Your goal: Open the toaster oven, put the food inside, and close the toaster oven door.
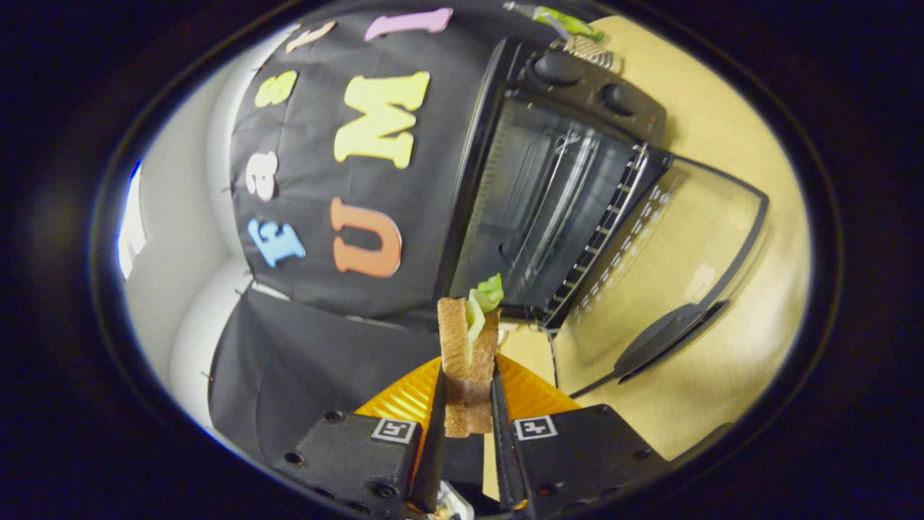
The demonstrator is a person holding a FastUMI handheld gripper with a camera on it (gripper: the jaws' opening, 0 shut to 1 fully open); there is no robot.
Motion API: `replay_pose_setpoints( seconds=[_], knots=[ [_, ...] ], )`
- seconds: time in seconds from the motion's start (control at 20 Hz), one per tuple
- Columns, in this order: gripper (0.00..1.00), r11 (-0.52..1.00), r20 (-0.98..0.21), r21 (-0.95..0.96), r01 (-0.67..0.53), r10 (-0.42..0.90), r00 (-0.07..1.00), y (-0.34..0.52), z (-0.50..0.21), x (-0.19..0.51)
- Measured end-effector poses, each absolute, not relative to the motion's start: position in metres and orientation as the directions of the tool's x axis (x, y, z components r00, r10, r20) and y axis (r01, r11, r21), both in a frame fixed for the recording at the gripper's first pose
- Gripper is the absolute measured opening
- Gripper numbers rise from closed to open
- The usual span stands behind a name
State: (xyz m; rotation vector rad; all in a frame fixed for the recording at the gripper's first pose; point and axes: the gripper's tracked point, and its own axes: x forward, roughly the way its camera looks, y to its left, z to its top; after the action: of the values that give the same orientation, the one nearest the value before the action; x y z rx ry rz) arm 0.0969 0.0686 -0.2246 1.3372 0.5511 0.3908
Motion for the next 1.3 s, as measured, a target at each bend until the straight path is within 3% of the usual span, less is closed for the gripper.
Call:
replay_pose_setpoints(
  seconds=[0.15, 0.35, 0.5, 0.65, 1.15, 1.3],
  knots=[
    [0.36, 0.141, -0.148, 0.985, 0.096, 0.434, 0.889, 0.029, -0.225, 0.108],
    [0.36, 0.222, -0.172, 0.97, 0.098, 0.344, 0.923, -0.003, -0.235, 0.132],
    [0.36, 0.203, -0.211, 0.966, 0.16, 0.263, 0.941, -0.027, -0.249, 0.167],
    [0.36, 0.27, -0.253, 0.947, 0.174, 0.29, 0.923, -0.008, -0.272, 0.185],
    [0.37, 0.178, -0.274, 0.956, 0.234, 0.254, 0.928, 0.003, -0.286, 0.242],
    [0.37, 0.262, -0.267, 0.943, 0.206, 0.221, 0.938, 0.004, -0.285, 0.256]
  ],
)
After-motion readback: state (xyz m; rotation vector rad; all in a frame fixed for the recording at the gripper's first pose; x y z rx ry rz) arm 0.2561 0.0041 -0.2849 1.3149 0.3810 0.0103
